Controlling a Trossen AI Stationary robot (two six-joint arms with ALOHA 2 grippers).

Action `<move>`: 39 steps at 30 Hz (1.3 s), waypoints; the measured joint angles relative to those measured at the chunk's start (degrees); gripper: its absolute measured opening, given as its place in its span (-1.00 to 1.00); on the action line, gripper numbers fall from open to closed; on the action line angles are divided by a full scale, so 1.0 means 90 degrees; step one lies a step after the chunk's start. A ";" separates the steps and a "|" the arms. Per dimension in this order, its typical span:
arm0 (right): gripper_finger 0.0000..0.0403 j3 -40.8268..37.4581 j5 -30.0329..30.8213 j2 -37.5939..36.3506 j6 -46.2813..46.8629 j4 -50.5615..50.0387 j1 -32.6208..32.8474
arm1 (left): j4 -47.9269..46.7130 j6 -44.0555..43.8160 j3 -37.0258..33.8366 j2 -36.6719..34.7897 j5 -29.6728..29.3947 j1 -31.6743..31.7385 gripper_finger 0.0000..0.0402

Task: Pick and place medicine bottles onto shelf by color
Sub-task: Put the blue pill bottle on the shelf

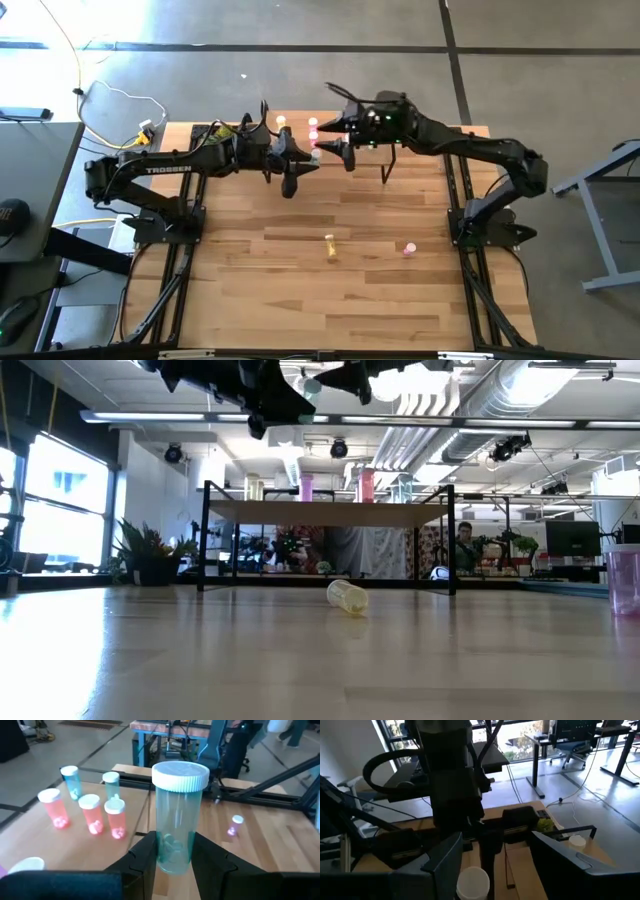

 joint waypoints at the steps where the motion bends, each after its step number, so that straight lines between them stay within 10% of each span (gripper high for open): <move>1: 0.10 0.0089 -0.0006 0.0087 -0.0011 -0.0075 -0.0001 | 0.0003 0.0044 0.0000 0.0001 -0.0039 0.0023 -0.53; 20: 0.07 0.0248 0.0011 0.0283 0.0033 -0.0431 -0.0002 | 0.0756 0.0018 0.0000 0.0004 -0.0055 0.0261 -0.53; 39: -0.46 0.0248 -0.0147 0.0283 0.0081 -0.0329 -0.0002 | 0.0964 -0.0051 0.0000 0.0009 -0.0077 0.0261 -0.53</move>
